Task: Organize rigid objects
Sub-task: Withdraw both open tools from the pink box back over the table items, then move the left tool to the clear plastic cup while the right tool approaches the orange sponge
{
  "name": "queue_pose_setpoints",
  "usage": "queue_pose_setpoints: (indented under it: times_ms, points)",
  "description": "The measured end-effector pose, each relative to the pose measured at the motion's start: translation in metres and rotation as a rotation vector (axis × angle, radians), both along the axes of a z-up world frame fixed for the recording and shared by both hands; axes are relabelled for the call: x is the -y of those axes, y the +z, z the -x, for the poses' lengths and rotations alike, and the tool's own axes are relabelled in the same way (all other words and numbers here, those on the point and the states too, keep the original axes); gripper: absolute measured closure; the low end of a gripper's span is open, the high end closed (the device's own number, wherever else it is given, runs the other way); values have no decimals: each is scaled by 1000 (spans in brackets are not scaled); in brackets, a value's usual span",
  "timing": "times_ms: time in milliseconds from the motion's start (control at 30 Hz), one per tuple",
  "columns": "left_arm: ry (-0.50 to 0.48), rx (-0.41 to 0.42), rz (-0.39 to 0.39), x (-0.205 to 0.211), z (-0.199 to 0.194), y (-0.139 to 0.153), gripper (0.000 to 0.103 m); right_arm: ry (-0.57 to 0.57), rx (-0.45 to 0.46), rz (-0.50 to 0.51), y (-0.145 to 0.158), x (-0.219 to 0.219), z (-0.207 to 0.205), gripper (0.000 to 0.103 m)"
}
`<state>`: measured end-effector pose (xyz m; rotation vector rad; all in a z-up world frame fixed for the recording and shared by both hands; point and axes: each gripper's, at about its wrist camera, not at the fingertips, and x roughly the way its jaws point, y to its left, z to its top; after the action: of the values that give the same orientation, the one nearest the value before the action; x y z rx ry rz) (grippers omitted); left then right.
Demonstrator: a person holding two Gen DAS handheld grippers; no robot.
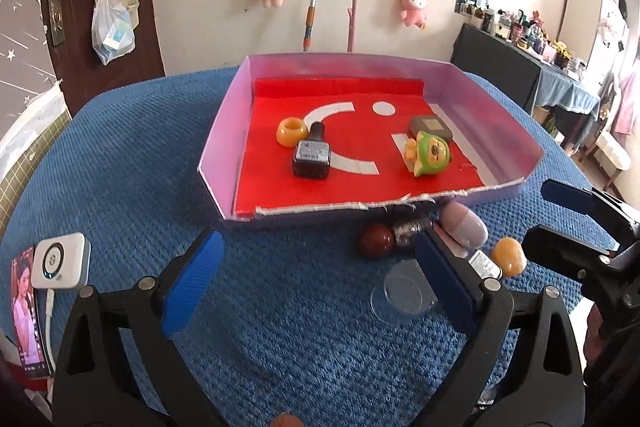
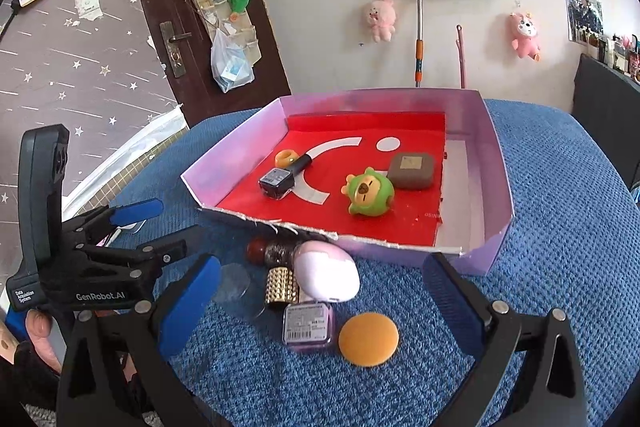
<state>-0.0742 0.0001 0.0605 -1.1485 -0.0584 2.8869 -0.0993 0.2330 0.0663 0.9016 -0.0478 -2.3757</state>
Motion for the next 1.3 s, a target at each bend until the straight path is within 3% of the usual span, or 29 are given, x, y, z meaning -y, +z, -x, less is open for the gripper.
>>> queue_pose_setpoints:
  times_ms: [1300]
  points:
    - [-21, 102, -24, -14, -35, -40, 4, -23, 66, -29, -37, -17, -37, 0]
